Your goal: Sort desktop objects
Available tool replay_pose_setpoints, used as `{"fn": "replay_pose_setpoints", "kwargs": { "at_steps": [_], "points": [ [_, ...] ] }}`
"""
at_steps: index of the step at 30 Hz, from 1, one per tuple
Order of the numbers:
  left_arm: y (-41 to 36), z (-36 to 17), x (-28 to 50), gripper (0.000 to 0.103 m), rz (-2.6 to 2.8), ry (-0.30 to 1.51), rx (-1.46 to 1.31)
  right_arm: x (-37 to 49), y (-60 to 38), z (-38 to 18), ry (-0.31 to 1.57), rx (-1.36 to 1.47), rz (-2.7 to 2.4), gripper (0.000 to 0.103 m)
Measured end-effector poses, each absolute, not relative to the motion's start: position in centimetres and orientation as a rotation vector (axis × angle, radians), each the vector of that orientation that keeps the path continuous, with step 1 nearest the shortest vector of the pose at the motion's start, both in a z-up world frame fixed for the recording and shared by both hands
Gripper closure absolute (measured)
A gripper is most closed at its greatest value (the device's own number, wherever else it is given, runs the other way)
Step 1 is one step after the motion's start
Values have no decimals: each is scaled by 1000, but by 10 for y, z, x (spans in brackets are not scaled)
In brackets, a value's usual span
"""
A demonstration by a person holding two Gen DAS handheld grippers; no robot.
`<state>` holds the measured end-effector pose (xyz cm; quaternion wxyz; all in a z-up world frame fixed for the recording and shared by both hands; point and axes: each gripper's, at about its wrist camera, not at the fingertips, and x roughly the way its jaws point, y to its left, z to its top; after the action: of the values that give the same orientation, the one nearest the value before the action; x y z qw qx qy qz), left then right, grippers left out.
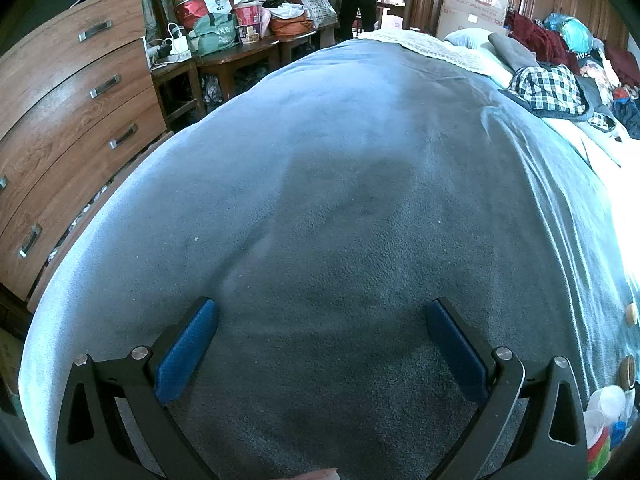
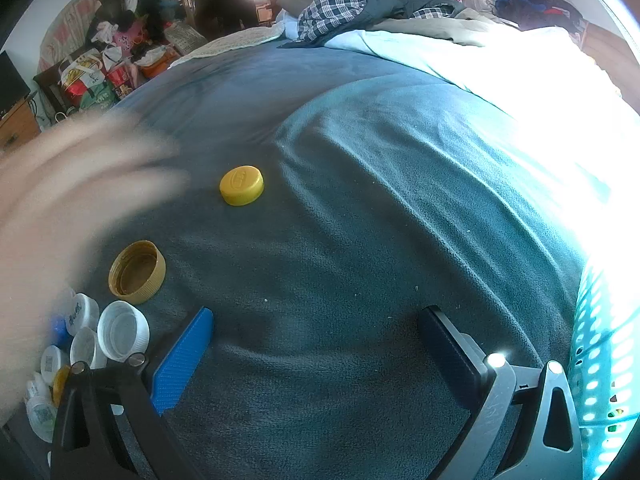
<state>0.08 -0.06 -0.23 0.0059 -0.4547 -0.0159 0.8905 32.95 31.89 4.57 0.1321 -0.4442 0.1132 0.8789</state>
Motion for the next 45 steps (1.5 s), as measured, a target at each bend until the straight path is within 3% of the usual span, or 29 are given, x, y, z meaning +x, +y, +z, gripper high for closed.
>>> {"fn": "replay_pose_setpoints", "kwargs": {
  "at_steps": [2,6,26,29,37,40,45],
  "points": [
    [1,-2,-1,1,2787,-48,-1425,332,328,46,413,-1271,2578,0],
    [3,-2,-1,1,2793,-45,-1432,323,322,42,319,-1295,2551,0],
    [5,9,26,3,2684,43,-1484,325,325,45,339,-1283,2565,0],
    [1,27,57,24,2584,-52,-1352,324,325,45,334,-1282,2564,0],
    [49,44,151,39,2335,137,-1165,323,325,45,336,-1285,2564,0],
    [65,33,146,78,2260,151,-1207,323,324,45,324,-1287,2560,0],
    [59,31,136,79,2258,10,-1193,322,324,44,336,-1294,2561,0]
  ]
}}
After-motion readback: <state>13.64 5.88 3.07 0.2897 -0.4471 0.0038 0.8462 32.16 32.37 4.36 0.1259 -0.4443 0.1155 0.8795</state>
